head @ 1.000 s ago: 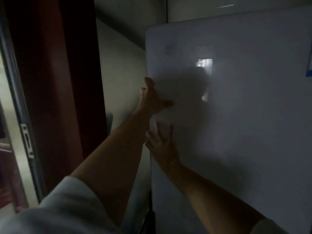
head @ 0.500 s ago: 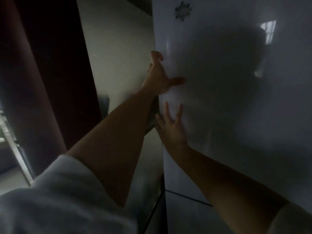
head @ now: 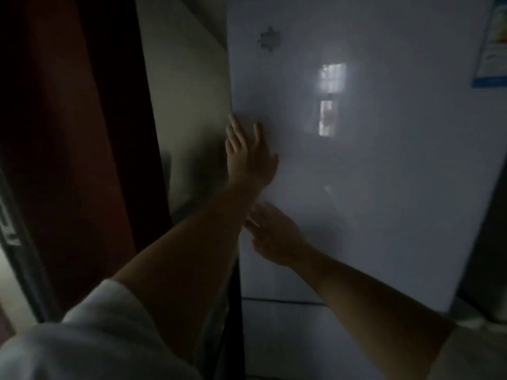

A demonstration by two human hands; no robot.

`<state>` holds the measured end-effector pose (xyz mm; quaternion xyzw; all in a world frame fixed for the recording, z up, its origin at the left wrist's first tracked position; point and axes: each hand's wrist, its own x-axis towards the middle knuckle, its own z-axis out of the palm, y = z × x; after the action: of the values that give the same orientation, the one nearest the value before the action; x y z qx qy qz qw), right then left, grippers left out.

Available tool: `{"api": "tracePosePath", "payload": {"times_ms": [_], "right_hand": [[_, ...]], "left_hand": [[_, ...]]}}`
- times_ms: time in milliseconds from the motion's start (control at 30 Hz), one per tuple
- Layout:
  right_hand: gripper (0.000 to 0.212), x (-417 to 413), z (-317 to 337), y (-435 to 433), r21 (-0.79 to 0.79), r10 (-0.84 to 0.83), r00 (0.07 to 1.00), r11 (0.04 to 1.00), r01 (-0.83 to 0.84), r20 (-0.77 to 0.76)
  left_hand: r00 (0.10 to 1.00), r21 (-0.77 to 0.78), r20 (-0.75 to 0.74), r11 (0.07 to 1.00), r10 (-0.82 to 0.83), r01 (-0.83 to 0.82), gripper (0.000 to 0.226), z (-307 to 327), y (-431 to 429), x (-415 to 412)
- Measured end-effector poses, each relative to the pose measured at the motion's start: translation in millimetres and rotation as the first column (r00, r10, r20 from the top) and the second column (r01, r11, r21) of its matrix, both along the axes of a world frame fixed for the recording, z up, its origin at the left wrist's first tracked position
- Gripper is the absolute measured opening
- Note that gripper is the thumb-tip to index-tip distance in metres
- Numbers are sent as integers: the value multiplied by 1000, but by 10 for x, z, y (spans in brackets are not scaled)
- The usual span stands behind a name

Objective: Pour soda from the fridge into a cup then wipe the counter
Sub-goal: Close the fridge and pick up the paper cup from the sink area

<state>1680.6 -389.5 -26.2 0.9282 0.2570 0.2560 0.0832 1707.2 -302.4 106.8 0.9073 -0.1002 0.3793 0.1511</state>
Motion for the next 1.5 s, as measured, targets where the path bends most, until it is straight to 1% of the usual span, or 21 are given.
{"api": "tracePosePath", "payload": {"times_ms": [33, 67, 100, 133, 167, 233, 267, 333, 400, 467, 600, 700, 767, 833, 900, 967, 1067, 1200, 1267, 1367, 1500], "right_hand": [[47, -95, -19, -91, -16, 11, 1000, 1000, -11, -4], [42, -216, -18, -190, -21, -22, 999, 1000, 21, -29], [39, -365, -29, -311, -31, -85, 994, 996, 83, -62], [38, -507, -36, -431, -38, -135, 986, 991, 131, -98], [38, -636, -57, -564, -39, -180, 975, 984, 176, -130], [38, -899, -76, -822, -65, -292, 929, 956, 285, -227], [38, -1017, -91, -965, -71, -349, 895, 937, 343, -277], [38, -1273, -121, -1238, -42, -438, 840, 892, 450, -321], [35, -1549, -209, -1505, 46, -472, 811, 855, 517, -346], [32, -1860, -330, -1721, 171, -484, 794, 804, 569, -367], [26, -2644, -609, -2105, 394, -525, 775, 668, 632, -353], [23, -3392, -831, -2450, 492, -596, 707, 518, 700, -380], [22, -3951, -953, -2699, 519, -628, 659, 432, 738, -414], [26, -4520, -1027, -2939, 562, -646, 625, 345, 752, -439], [33, -5082, -1060, -3115, 594, -663, 600, 281, 754, -448], [36, -5605, -1111, -3240, 613, -686, 573, 231, 756, -448], [36, -6282, -1219, -3340, 641, -748, 493, 119, 758, -444], [32, -7028, -1362, -3342, 635, -802, 346, -52, 771, -486], [31, -7364, -1378, -3278, 633, -842, 245, -140, 762, -481], [31, -7822, -1361, -3110, 629, -876, 63, -292, 721, -479], [34, -8281, -1305, -2780, 571, -855, -186, -469, 674, -483]], "left_hand": [[997, 79, 76, 997, -23, 17, 74, -122, -53, -27], [988, 144, 135, 988, -79, 60, 67, -244, -118, -65], [976, 198, 154, 972, -155, 123, 59, -366, -208, -110], [965, 246, 133, 951, -226, 189, 53, -457, -294, -175], [957, 297, 85, 924, -279, 243, 48, -531, -377, -244], [945, 407, -4, 863, -326, 299, 41, -644, -514, -396], [945, 452, -49, 836, -324, 310, 39, -693, -564, -460], [944, 515, -165, 791, -286, 330, 37, -789, -659, -564], [911, 548, -330, 735, -248, 399, 38, -860, -780, -738], [869, 544, -429, 697, -246, 466, 37, -943, -915, -981], [780, 422, -478, 674, -404, 607, 26, -1336, -1250, -1624], [682, 283, -523, 650, -511, 705, 22, -1697, -1547, -2186], [568, 87, -549, 634, -613, 768, 16, -1875, -1760, -2595], [432, -116, -562, 584, -706, 804, 9, -2029, -1994, -2981], [353, -194, -560, 533, -749, 824, 8, -2145, -2249, -3325], [298, -206, -569, 484, -766, 850, 3, -2218, -2510, -3654], [198, -184, -580, 364, -790, 913, 11, -2289, -2931, -4153], [20, -170, -585, 147, -810, 974, 11, -2412, -3418, -4896], [-75, -166, -570, 25, -818, 986, 10, -2448, -3613, -5272], [-225, -187, -550, -144, -804, 972, 12, -2470, -3896, -5756], [-432, -194, -517, -390, -739, 900, 16, -2470, -4133, -6276]]}}
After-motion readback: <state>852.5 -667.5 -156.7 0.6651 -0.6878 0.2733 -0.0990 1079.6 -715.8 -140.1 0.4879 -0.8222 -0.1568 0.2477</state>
